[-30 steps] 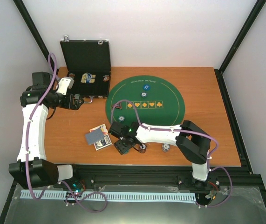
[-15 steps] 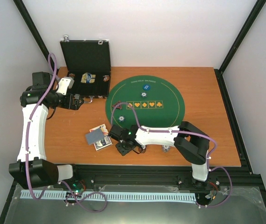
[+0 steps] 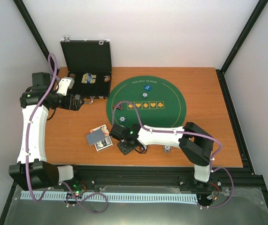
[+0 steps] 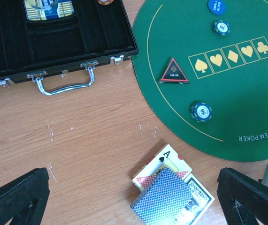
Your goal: Distribute texas hold em gaming equipment
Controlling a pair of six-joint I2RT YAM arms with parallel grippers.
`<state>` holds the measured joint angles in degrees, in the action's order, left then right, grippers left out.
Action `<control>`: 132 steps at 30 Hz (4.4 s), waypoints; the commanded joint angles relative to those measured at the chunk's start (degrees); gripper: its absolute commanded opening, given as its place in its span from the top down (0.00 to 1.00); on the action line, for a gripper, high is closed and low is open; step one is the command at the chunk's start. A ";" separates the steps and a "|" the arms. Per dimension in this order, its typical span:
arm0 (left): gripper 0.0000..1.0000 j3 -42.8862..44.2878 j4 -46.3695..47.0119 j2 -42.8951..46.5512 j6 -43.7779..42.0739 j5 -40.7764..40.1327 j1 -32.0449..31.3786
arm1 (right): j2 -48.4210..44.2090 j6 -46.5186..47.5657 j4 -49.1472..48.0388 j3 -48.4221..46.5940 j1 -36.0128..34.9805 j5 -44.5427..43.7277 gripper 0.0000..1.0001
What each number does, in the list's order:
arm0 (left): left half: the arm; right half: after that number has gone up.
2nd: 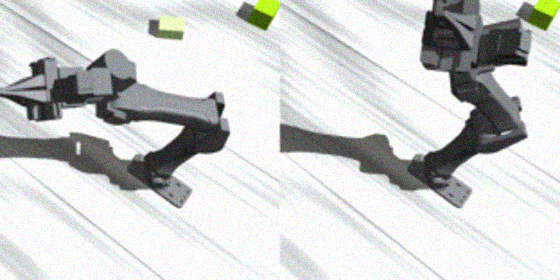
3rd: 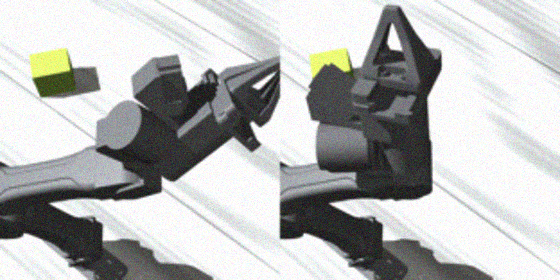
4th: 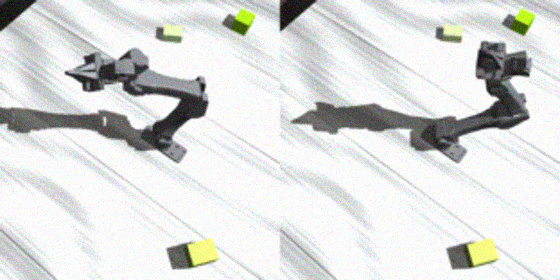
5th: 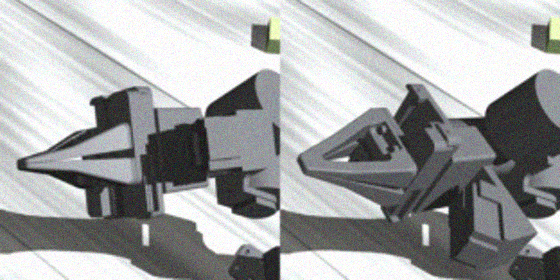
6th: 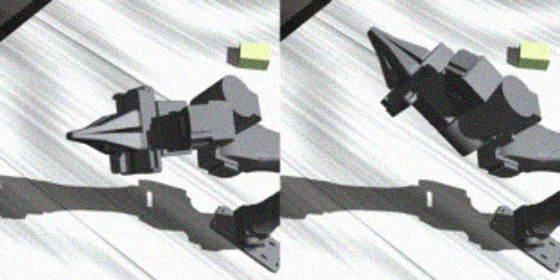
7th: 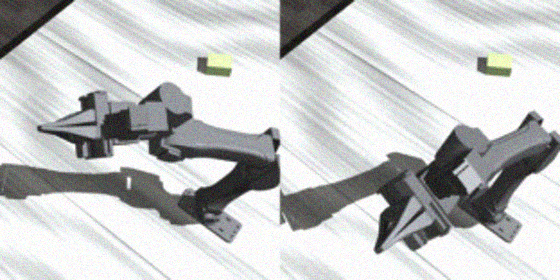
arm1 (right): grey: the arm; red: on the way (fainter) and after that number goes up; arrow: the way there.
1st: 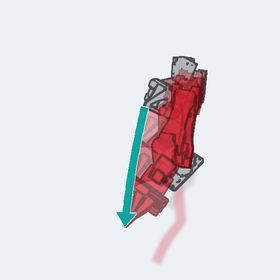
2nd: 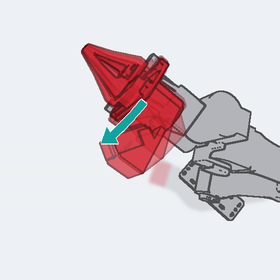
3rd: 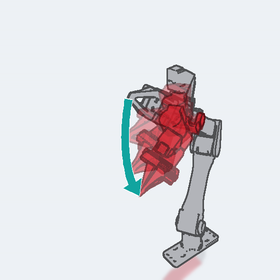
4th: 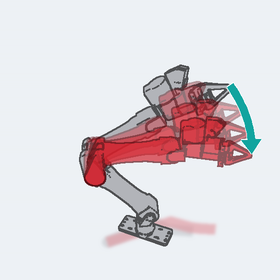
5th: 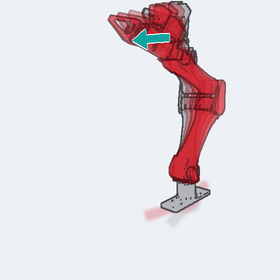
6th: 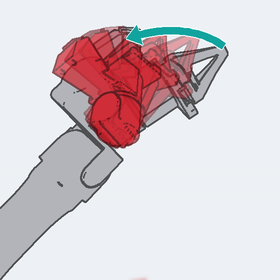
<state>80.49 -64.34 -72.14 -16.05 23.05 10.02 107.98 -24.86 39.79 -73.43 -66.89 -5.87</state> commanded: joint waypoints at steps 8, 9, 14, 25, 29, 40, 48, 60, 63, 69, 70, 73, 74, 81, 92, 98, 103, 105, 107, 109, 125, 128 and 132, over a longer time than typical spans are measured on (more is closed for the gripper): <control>0.00 1.60 -0.53 1.08 0.59 -0.03 0.36 | -9.46 2.67 4.11 -0.16 7.59 -4.06 0.77; 0.00 1.56 -0.53 1.08 0.59 -0.02 0.41 | -9.98 2.98 3.94 0.52 8.97 -4.00 0.77; 0.00 1.51 -0.62 1.14 0.50 -0.04 0.42 | -11.39 5.02 1.65 4.72 17.82 -3.02 0.77; 0.00 2.37 -1.05 0.95 0.00 -0.52 0.35 | -5.85 7.12 -3.63 7.16 27.67 -0.55 0.78; 0.00 2.36 -1.06 0.86 -0.12 -0.75 0.39 | -3.24 7.64 -4.48 6.40 28.84 -0.11 0.78; 0.00 2.26 -0.88 0.60 -0.45 -0.74 0.43 | 0.93 9.07 -5.82 5.48 31.46 -0.19 0.78; 0.00 2.24 -0.80 0.42 -0.56 -0.86 0.44 | 1.41 9.42 -5.14 5.41 31.70 -0.18 0.68; 0.00 2.31 -0.97 0.02 -0.38 0.10 0.36 | -7.68 8.89 1.93 1.11 29.00 -6.42 0.23; 0.00 2.26 -0.80 0.07 -0.23 0.10 0.35 | -10.96 6.89 4.53 0.61 24.10 -7.21 0.23; 0.00 2.06 -0.36 0.16 0.40 0.55 0.39 | -15.66 0.89 6.70 3.87 12.49 -6.42 0.20; 0.00 1.97 -0.35 0.16 0.41 0.71 0.43 | -16.04 -0.05 6.86 4.63 10.95 -5.92 0.20; 0.00 1.52 -0.68 0.16 0.17 1.51 0.41 | -16.27 -2.37 6.97 6.70 6.78 -5.17 0.19; 0.00 1.33 -0.74 0.28 0.21 1.66 0.43 | -16.12 -2.92 7.02 7.21 5.68 -5.00 0.19; 0.00 0.35 -0.18 1.13 0.32 1.21 0.41 | -16.05 -4.75 5.10 12.13 4.23 -3.91 0.20; 0.00 0.53 -0.09 1.14 0.59 1.20 0.36 | -14.10 -3.97 2.54 15.09 4.31 -2.45 0.28; 0.00 0.72 -0.25 1.45 0.35 0.62 0.41 | -12.33 -3.53 1.29 14.83 4.51 -2.05 0.36; 0.00 0.99 -0.26 1.54 0.23 0.24 0.39 | -12.12 -3.44 1.25 14.59 4.74 -2.37 0.45; 0.00 0.78 -0.26 1.49 0.23 0.26 0.39 | -12.31 -3.53 1.25 14.67 4.78 -2.48 0.47; 0.00 0.67 -0.26 1.47 0.32 0.41 0.39 | -12.48 -3.55 1.21 14.68 4.80 -2.56 0.50; 0.00 0.58 -0.19 1.45 0.37 0.38 0.41 | -12.67 -3.61 1.39 14.56 4.82 -2.57 0.52; 0.00 0.63 0.00 1.40 0.65 0.18 0.39 | -14.38 -3.23 4.22 11.74 4.84 -4.00 0.80; 0.00 0.63 0.17 1.15 0.67 0.13 0.40 | -15.09 -2.62 6.02 9.57 4.84 -4.80 0.83; 0.00 0.51 0.18 1.04 0.67 0.13 0.43 | -15.37 -1.72 8.71 5.64 4.93 -5.91 0.83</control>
<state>80.49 -64.34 -71.75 -16.08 23.33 10.02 95.11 -27.64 45.65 -63.33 -62.24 -9.32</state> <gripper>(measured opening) 0.999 0.399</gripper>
